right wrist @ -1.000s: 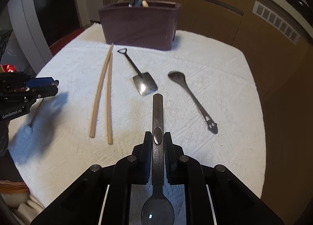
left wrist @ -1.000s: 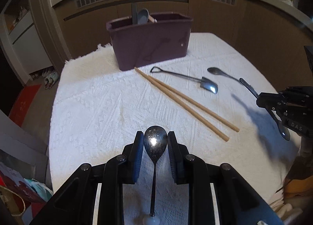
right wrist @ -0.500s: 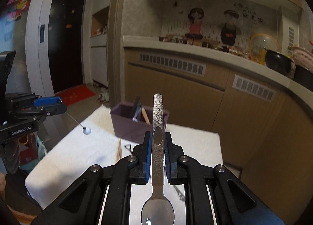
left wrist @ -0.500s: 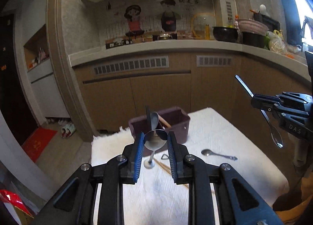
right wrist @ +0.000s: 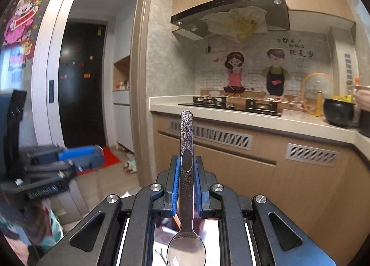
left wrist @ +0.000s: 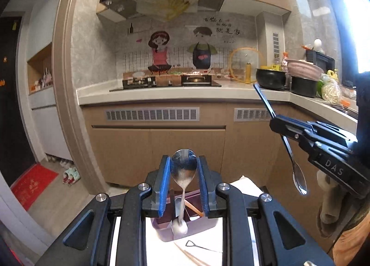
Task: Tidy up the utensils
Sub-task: 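Carry the dark-handled spoon with the right tool while left tool drops the teaspoon into the caddy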
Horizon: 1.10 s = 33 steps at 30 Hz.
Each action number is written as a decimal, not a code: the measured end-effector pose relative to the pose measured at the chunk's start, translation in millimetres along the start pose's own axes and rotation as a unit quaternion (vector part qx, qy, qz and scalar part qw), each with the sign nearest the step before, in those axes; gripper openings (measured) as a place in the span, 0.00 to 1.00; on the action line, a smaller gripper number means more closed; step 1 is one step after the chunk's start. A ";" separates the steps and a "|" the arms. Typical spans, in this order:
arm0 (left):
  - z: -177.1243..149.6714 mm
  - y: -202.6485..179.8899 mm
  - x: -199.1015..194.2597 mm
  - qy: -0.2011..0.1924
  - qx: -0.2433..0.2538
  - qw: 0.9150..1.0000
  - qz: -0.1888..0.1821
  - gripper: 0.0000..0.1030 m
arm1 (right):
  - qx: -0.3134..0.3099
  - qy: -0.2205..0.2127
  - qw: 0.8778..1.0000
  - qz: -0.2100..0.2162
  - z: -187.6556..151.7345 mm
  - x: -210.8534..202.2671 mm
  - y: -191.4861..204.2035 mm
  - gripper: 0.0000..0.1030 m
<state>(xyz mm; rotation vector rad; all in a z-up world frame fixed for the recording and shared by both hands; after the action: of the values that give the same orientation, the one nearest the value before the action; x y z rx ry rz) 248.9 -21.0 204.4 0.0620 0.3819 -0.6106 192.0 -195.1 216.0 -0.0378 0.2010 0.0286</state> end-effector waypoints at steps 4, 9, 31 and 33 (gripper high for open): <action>-5.1 23.8 39.4 0.014 -0.029 0.999 -0.011 0.09 | 0.010 0.002 1.000 0.015 -5.2 45.2 -0.1 0.12; -25.3 52.3 87.7 0.040 -0.059 0.997 -0.021 0.09 | 0.019 0.032 0.999 0.036 -32.4 108.8 5.3 0.12; -168.9 84.6 122.0 0.171 -0.121 0.978 -0.016 0.09 | 0.018 0.071 0.997 0.032 -143.2 237.9 22.6 0.12; -176.1 87.2 121.3 0.175 -0.128 0.976 -0.018 0.09 | 0.010 0.071 0.997 0.022 -149.5 240.0 23.9 0.12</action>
<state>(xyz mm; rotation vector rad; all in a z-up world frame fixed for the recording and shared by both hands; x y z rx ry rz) 331.4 13.7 -8.5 -0.0857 0.8029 -0.5816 396.5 -171.4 20.7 -0.0159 0.3440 0.0682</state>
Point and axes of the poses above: each gripper's, at about its wrist camera, not at the fingertips, and x roughly the way its jaws point, y to its left, z to its top, the point moved 2 cm from there along x, roughly the way its jaws point, and after that the axes turned 10 degrees about -z, right-handed, at the moved point
